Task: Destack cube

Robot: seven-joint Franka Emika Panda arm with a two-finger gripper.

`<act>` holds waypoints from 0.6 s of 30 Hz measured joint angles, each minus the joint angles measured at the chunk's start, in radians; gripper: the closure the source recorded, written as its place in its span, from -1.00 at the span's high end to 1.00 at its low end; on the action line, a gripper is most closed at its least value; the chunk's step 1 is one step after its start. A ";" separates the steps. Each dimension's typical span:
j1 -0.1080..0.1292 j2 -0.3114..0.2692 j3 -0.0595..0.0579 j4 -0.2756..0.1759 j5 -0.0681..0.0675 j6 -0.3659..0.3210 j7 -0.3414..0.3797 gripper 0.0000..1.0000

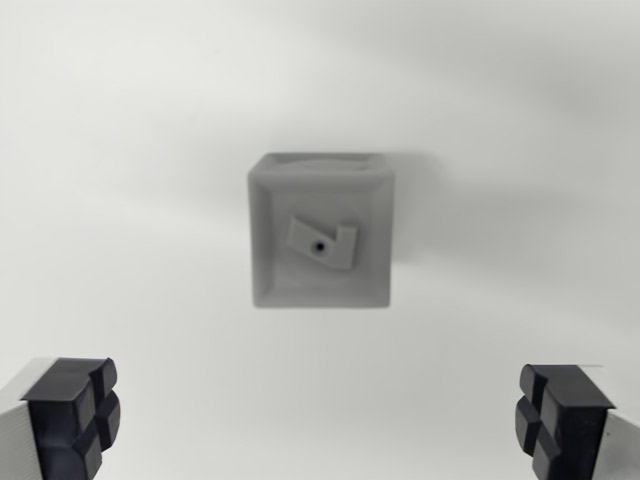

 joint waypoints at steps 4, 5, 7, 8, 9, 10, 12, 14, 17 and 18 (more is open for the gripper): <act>0.000 -0.026 0.000 0.002 0.000 -0.028 0.000 1.00; 0.000 -0.033 0.000 0.003 0.000 -0.036 0.000 1.00; 0.000 -0.048 0.000 0.007 0.001 -0.055 0.000 1.00; 0.000 -0.056 0.000 0.009 0.001 -0.066 0.000 1.00; 0.000 -0.059 0.000 0.011 0.001 -0.070 -0.001 1.00; 0.000 -0.067 0.000 0.013 0.001 -0.079 -0.001 1.00; 0.000 -0.081 0.001 0.017 0.001 -0.098 -0.001 1.00; 0.000 -0.094 0.001 0.023 0.001 -0.116 -0.001 1.00; 0.000 -0.109 0.001 0.032 0.002 -0.140 -0.002 1.00; 0.000 -0.114 0.001 0.036 0.002 -0.148 -0.002 1.00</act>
